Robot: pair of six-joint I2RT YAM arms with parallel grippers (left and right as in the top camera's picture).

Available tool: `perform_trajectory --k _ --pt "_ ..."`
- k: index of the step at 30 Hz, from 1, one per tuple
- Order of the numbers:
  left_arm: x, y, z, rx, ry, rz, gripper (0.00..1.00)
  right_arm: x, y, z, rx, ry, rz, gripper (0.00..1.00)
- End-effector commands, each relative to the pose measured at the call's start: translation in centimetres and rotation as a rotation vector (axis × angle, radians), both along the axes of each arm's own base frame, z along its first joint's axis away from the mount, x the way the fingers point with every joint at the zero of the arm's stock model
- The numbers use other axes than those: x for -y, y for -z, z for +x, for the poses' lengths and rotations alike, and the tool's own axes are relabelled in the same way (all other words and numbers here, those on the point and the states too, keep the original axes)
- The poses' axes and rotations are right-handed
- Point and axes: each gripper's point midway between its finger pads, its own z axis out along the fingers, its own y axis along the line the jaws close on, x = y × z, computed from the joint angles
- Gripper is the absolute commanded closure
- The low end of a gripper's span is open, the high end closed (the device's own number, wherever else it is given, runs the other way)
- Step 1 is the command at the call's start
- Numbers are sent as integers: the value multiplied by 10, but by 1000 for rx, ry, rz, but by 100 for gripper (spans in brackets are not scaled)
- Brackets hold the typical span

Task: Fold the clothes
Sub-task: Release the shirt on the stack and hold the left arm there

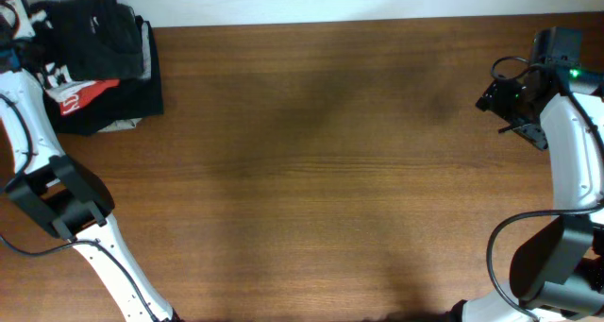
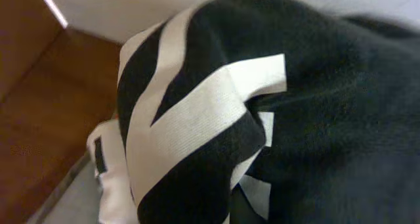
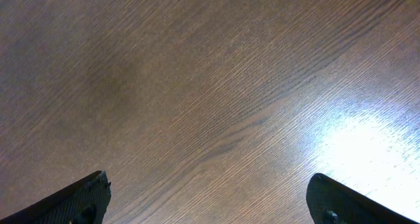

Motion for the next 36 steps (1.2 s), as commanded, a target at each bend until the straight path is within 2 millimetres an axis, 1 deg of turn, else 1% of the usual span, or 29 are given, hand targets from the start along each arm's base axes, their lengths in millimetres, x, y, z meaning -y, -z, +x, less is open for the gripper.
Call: perform_trajectory --k 1,2,3,5,6,7,8,10,11,12,13,14,15,18,21,23,24,27,28,31,32,34,36 --pt "-22 -19 -10 9 -72 64 86 4 0 0 -4 14 -20 1" --pt "-22 -25 -10 22 -79 63 78 4 0 0 -4 14 -20 1" --pt "-22 -38 -9 44 -79 73 67 4 0 0 -4 14 -20 1" --pt "-22 -66 -10 92 -87 88 67 4 0 0 -4 14 -20 1" --pt "-21 -88 -12 125 -89 104 66 4 0 0 -4 14 -20 1" --pt "-20 -105 -15 151 -92 119 63 4 0 0 -4 14 -20 1" --pt "-21 -125 -19 183 -112 134 63 4 0 0 -4 14 -20 1" --pt "-22 -150 -26 212 -137 162 63 4 0 0 -4 14 -20 1" --pt "-23 -158 -30 221 -149 173 60 4 0 0 -4 14 -20 1" --pt "-24 -164 -32 227 -159 182 60 4 0 0 -4 14 -20 1" --pt "-24 -166 -33 229 -162 185 66 4 0 0 -4 14 -20 1" --pt "-22 -165 -32 235 -172 165 88 4 0 0 -4 14 -20 1" --pt "-21 -162 -30 235 -177 148 99 4 0 0 -4 14 -20 1" --pt "-13 -148 -18 229 -159 143 99 4 0 0 -4 13 -20 1" --pt "-12 -115 -6 190 -148 125 99 4 0 0 -4 14 -20 1" --pt "-11 -72 5 136 -133 95 99 4 0 0 -4 14 -20 1" --pt "-8 -58 10 123 -126 83 99 4 0 0 -4 14 -20 1" --pt "-2 -5 22 59 -120 69 99 4 0 0 -4 14 -20 2" --pt "-3 14 23 29 -127 66 99 4 0 0 -4 14 -20 1" --pt "-2 54 21 -37 -125 39 99 4 0 0 -4 14 -20 2" --pt "-1 61 20 -52 -124 34 99 4 0 0 -4 14 -20 1" --pt "0 64 17 -67 -125 28 99 4 0 0 -4 14 -20 1" --pt "0 49 16 -53 -125 32 98 4 0 0 -4 14 -20 1"
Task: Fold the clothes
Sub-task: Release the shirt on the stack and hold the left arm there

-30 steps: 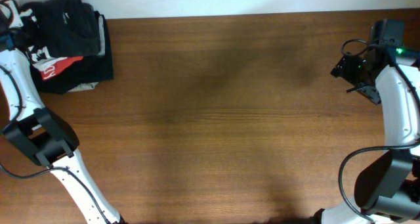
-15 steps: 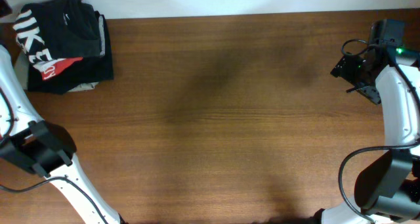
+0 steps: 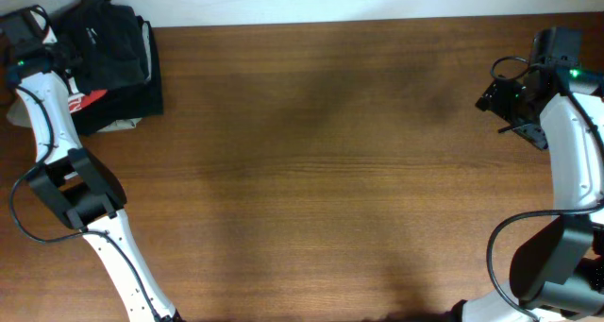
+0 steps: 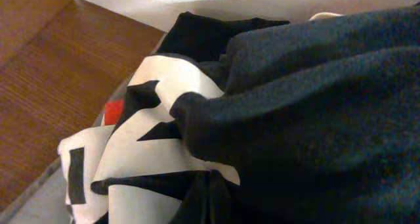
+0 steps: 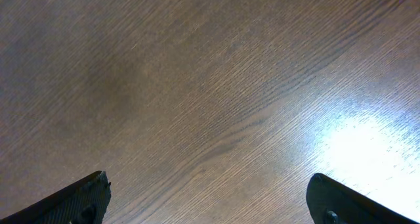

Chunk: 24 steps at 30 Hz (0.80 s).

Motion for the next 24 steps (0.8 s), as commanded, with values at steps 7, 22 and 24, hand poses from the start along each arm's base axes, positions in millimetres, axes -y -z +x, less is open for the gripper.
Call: perform_trajectory --k 7,22,24 --pt "32 -186 -16 274 75 -4 78 4 0 0 -4 14 -20 1" --pt "161 -318 -99 380 498 -244 1 4 1 0 -5 14 -19 1" --pt "162 -311 -102 353 489 -263 1 4 1 0 -6 13 -19 1"
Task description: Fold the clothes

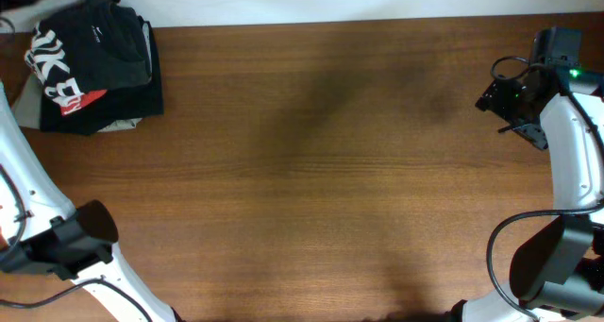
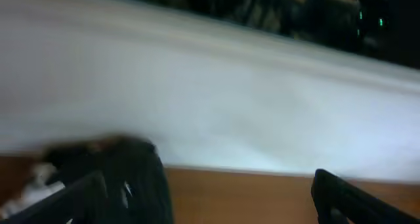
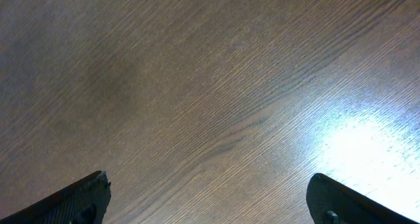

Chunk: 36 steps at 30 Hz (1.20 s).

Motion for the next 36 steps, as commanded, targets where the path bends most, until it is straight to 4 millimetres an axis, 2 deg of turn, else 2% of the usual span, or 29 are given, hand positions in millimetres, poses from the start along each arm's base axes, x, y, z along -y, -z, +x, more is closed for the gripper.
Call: perform_trajectory --k 1,4,6,9,11,15,17,21,27,32,36 --pt "10 32 3 -90 64 -76 1 3 1 0 -6 11 -19 1" --pt "11 37 0 -116 64 -89 1 3 -6 -1 11 11 -24 1" --pt "12 40 -1 -129 64 -95 1 2 -21 -3 49 11 -34 1" --pt "13 42 -3 -142 64 -102 1 -4 -52 -8 128 0 -55 1" --pt "13 42 -3 -142 64 -102 1 -19 -92 -17 232 -30 -79 1" --pt "13 42 -3 -142 64 -102 1 -44 -139 -33 365 -86 -101 1" --pt "13 42 -3 -142 64 -102 1 -60 -161 -43 432 -124 -106 1" --pt "13 42 -3 -142 64 -102 1 -82 -194 -62 536 -179 -111 1" --pt "13 42 -3 -142 64 -102 1 -86 -232 -96 666 -181 -131 1" --pt "13 42 -3 -142 64 -102 1 -79 -259 -129 762 -139 -188 1" --pt "13 42 -3 -142 64 -102 1 -81 -266 -157 791 -138 -191 1"
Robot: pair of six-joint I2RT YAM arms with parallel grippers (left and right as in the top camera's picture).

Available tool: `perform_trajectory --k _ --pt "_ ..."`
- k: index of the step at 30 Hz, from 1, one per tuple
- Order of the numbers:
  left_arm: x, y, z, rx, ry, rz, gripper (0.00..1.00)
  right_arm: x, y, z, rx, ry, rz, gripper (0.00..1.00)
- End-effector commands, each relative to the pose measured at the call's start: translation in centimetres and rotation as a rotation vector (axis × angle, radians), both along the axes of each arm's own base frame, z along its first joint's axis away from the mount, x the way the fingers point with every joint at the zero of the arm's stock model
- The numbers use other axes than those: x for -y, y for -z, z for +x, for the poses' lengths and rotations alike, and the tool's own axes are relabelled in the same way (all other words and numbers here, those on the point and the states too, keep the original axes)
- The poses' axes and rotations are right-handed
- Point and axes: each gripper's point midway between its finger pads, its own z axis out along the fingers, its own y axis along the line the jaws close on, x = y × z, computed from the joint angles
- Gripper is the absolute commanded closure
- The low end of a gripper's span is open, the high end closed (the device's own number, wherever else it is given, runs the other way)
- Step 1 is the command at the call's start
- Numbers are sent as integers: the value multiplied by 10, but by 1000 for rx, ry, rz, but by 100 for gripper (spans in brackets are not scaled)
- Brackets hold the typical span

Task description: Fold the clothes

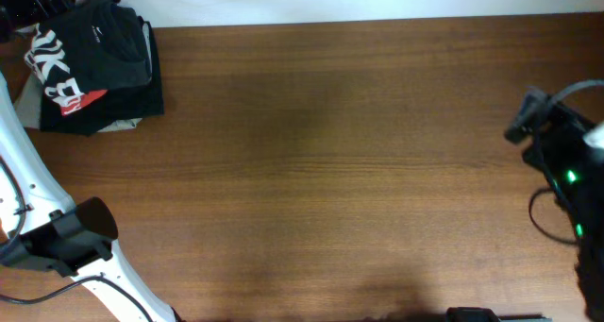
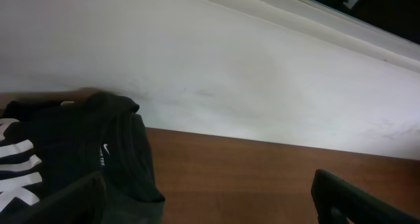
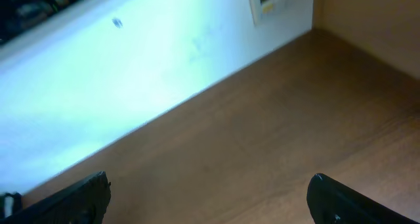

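A pile of dark clothes (image 1: 94,62) lies at the table's far left corner, its top garment black with white lettering and a red patch. The left wrist view shows the same pile (image 2: 65,152) low on the left, a small white logo on it. My left gripper hangs behind the pile near the wall, and in its own view the left gripper (image 2: 210,201) is open with nothing between its fingers. My right gripper (image 1: 528,114) sits at the table's right edge. It too is open and empty in the right wrist view (image 3: 210,198).
The brown wooden table (image 1: 321,171) stretches between the two arms. A white wall (image 2: 230,73) runs along its far edge. The left arm's base link (image 1: 66,237) stands at the near left, and the right arm (image 1: 566,180) hugs the right border.
My right arm has drawn back from the far right of the table to the right edge, and its camera now looks across the table at the wall. The left gripper has barely moved.
At first my left gripper was pressed into the pile, black and white cloth filling its view. It was still there a moment later. Then it stood open behind the pile, which lay neater. The right gripper stayed open throughout and has now pulled back.
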Motion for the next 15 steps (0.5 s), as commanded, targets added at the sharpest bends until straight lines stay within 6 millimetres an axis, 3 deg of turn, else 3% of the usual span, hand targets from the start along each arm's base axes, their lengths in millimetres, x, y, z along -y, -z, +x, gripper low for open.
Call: perform_trajectory --k 1,4,7,15 --pt "2 1 1 2 11 -9 1 1 -2 -32 7 21 -7 1" --pt "2 1 1 2 12 -9 1 -1 12 -54 0 17 -6 1" --pt "2 1 1 2 11 -9 1 -2 31 -61 35 13 -5 1" --pt "2 1 1 2 11 -9 1 -32 101 -40 260 -162 13 1"
